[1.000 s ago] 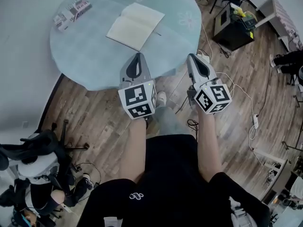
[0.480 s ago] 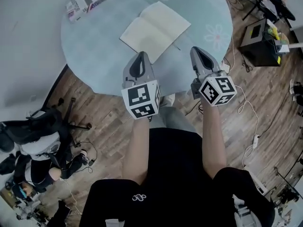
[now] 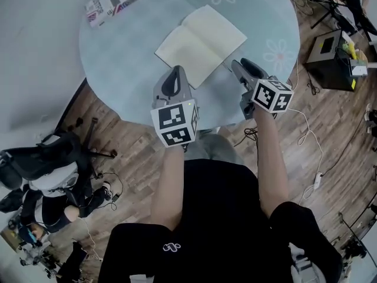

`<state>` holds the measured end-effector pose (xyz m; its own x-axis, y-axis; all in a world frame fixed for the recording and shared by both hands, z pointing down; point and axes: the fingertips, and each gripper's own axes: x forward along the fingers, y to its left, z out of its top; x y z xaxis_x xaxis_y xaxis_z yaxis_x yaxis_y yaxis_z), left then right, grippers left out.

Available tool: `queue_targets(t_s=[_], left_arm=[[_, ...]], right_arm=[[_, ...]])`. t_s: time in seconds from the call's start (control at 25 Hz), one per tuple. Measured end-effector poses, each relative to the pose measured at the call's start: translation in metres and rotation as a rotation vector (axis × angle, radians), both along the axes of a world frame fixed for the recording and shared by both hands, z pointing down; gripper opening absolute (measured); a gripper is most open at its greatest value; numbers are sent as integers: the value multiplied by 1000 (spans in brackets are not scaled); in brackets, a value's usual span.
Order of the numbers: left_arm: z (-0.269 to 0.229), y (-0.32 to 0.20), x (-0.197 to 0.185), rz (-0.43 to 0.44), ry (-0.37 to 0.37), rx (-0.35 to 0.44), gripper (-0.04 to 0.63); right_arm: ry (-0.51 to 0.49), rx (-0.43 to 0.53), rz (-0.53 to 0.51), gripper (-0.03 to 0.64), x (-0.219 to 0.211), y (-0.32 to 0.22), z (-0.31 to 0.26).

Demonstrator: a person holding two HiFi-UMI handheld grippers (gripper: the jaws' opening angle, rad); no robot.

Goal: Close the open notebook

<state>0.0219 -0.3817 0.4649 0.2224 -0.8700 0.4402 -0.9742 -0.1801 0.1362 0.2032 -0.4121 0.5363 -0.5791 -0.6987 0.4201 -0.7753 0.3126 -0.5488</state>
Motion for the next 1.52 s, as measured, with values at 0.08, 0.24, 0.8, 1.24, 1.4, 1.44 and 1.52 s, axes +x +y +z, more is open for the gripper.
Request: queue_targets(t_s=[0.08, 0.24, 0.8, 1.24, 1.4, 1.44, 1.52], left_arm=[[3, -2, -2, 7, -16, -17, 4], [3, -6, -8, 21, -35, -38, 3], [18, -11, -31, 16, -64, -75, 4], [23, -5, -35, 17, -62, -83, 4], [24, -2, -34, 21, -61, -83, 3], [24, -1, -33, 20, -61, -82, 5], [23, 1, -31, 20, -60, -81, 4]], right_arm=[[-22, -64, 3, 225, -1, -9, 15], [45, -148, -48, 314, -9, -26, 38], [-111, -301, 69, 336, -18, -54, 64], [-130, -321, 159, 119, 0, -53, 69], [-34, -218, 94, 46, -4, -47, 53], [-3, -186, 69, 34, -8, -45, 48], [45, -126, 20, 25, -15, -38, 39]])
